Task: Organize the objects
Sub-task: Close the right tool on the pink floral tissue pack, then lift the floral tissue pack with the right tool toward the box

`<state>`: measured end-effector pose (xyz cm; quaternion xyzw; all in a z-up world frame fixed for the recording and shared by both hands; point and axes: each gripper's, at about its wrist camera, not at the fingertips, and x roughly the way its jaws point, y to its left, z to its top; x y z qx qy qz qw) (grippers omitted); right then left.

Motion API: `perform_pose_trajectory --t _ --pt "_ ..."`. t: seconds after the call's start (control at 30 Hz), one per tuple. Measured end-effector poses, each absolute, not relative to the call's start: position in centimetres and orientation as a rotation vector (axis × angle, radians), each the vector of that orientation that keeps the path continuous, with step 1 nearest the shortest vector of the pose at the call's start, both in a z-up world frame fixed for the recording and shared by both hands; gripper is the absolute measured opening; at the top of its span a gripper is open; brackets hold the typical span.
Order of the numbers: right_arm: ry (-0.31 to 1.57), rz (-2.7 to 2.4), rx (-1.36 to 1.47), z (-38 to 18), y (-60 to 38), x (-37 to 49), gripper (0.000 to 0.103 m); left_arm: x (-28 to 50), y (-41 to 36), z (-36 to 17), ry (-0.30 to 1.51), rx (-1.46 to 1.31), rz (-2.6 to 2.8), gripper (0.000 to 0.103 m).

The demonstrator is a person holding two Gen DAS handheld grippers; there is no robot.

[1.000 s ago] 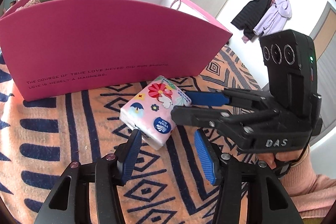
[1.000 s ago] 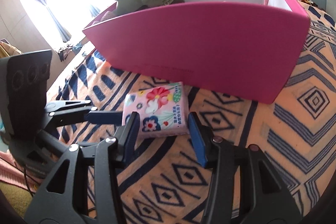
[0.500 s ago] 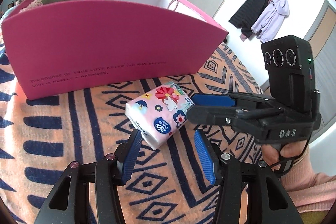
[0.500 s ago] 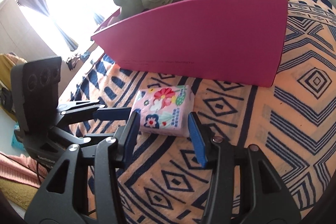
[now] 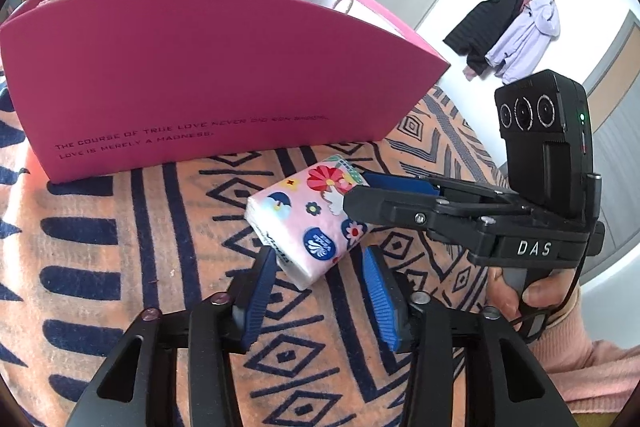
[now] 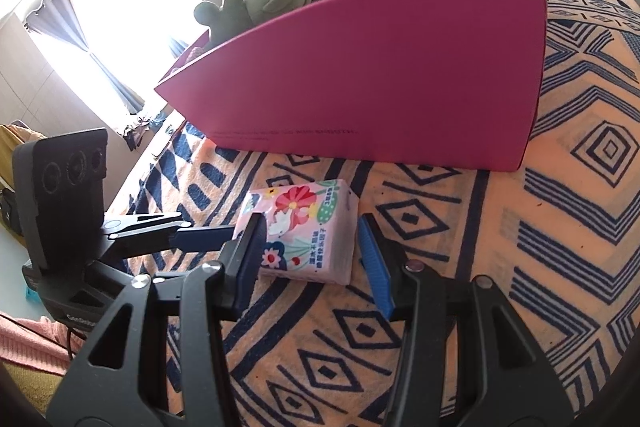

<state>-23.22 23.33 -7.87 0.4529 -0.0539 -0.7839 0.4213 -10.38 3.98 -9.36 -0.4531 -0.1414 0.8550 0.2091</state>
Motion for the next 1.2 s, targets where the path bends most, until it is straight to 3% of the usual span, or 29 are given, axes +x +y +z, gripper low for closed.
perform_pose_trajectory --t 0.1,1.2 --pt "-0.126 -1.959 1.137 -8.1 23.2 -23.2 0.044 -10.7 4.0 -9.6 -0.403 -1.269 2.383 0.032" --pt "-0.211 -2.013 1.081 -6.4 26.3 -21.2 0.042 -9.3 5.2 -7.0 -0.275 -1.196 2.432 0.034"
